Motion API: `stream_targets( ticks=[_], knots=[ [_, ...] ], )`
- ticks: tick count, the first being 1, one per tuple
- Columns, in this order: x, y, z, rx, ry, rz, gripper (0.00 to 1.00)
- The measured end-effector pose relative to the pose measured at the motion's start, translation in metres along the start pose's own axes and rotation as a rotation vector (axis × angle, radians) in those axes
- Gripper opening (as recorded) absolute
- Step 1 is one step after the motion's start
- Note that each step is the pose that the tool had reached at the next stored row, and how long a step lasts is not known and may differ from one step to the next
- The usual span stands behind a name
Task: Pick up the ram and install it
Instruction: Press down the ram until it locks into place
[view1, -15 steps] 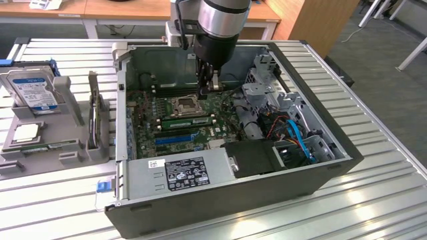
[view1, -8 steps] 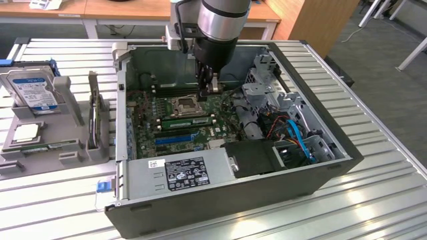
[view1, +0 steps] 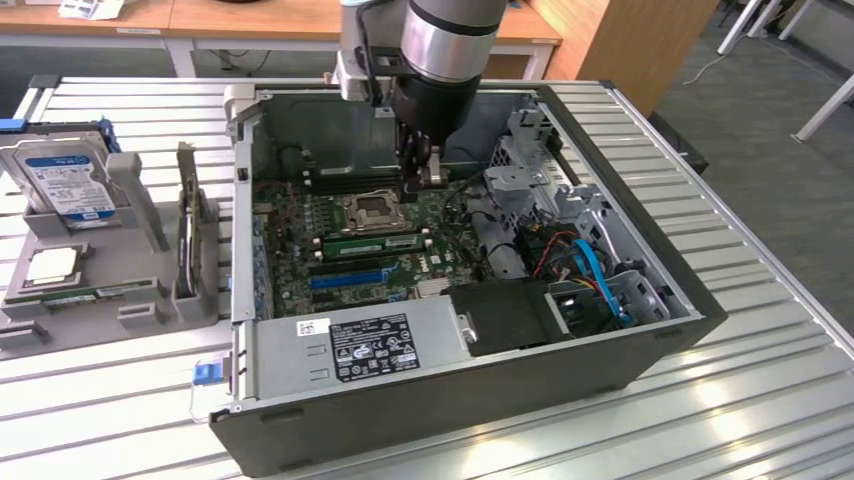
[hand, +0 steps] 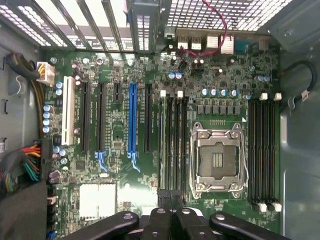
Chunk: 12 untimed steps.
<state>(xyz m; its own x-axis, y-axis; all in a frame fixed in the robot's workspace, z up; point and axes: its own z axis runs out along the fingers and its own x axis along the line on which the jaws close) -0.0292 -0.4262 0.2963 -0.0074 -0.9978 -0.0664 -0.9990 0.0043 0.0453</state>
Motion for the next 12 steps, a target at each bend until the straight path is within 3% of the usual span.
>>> stream_targets(
  ticks=[6, 12],
  knots=[
    [0.000, -0.0106, -0.0005, -0.0019, 0.0001, 0.000, 0.10],
    [0.000, -0.0150, -0.0006, -0.0024, 0.0000, -0.001, 0.10]
  ],
)
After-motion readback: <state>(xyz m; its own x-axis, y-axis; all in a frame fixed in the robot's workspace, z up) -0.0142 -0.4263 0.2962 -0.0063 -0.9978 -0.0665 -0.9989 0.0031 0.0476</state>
